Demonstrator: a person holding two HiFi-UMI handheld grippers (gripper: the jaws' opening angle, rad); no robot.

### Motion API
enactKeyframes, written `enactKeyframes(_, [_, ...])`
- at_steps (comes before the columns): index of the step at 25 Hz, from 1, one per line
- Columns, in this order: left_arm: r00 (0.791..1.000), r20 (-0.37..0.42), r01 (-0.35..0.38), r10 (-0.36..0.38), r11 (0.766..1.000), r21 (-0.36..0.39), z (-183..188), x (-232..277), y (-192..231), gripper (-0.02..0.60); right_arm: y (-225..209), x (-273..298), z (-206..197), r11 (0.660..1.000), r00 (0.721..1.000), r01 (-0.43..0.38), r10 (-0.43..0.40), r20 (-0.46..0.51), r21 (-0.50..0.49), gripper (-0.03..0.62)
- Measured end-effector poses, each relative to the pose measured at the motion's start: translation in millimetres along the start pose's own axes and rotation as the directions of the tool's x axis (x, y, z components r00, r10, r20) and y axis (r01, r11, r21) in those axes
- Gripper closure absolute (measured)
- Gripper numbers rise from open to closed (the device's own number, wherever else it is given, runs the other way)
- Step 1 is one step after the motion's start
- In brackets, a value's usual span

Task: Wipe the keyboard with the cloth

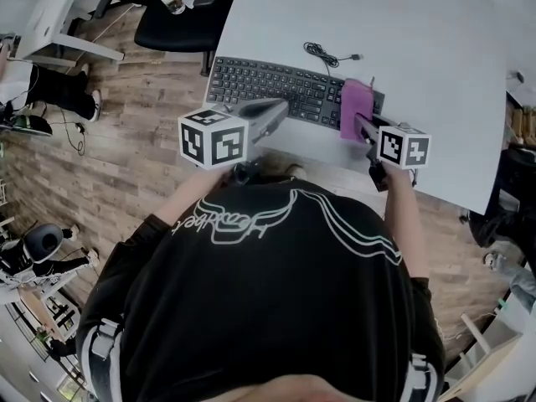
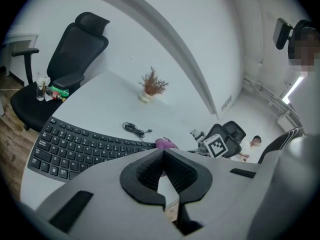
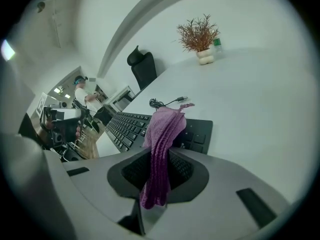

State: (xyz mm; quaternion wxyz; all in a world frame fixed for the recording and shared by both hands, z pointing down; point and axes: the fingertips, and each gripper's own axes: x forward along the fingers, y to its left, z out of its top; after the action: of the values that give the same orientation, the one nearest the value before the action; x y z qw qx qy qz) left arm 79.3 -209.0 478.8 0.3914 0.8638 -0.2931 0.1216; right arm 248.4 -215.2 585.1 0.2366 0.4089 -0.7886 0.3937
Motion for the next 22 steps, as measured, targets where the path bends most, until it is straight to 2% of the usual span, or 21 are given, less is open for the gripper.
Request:
enactKeyframes(6, [1.0, 0.003, 0.005, -0.005, 1.0, 0.009, 1.7, 2.3, -3.5, 0.577, -24.3, -21.4, -6.7, 0.998, 0.998, 0.068, -0.068, 0.002, 0.019, 0.546])
enactKeyframes(12, [1.0, 0.003, 0.007, -0.007, 1.0, 0.015, 2.4, 3.5, -5.7, 0.577, -45.0, -39.0, -15.3, 0.993, 0.994, 0.102, -0.104, 0.022, 0.065, 0.545])
enactKeyframes(16, [1.0, 0.003, 0.005, -0.005, 1.0, 0.014, 1.5, 2.5, -4.9, 0.577, -45.1, -41.9, -15.5, 0.992, 0.995, 0.081, -0.086, 0.042, 0.101, 0.545])
enactKeyframes(22, [1.0, 0.013, -0.002, 0.002, 1.0, 0.007, 2.2, -1.6, -1.1, 0.577, -29.3, -48.0, 2.2, 0.995, 0.993, 0.069, -0.074, 0.087, 0.067, 0.546])
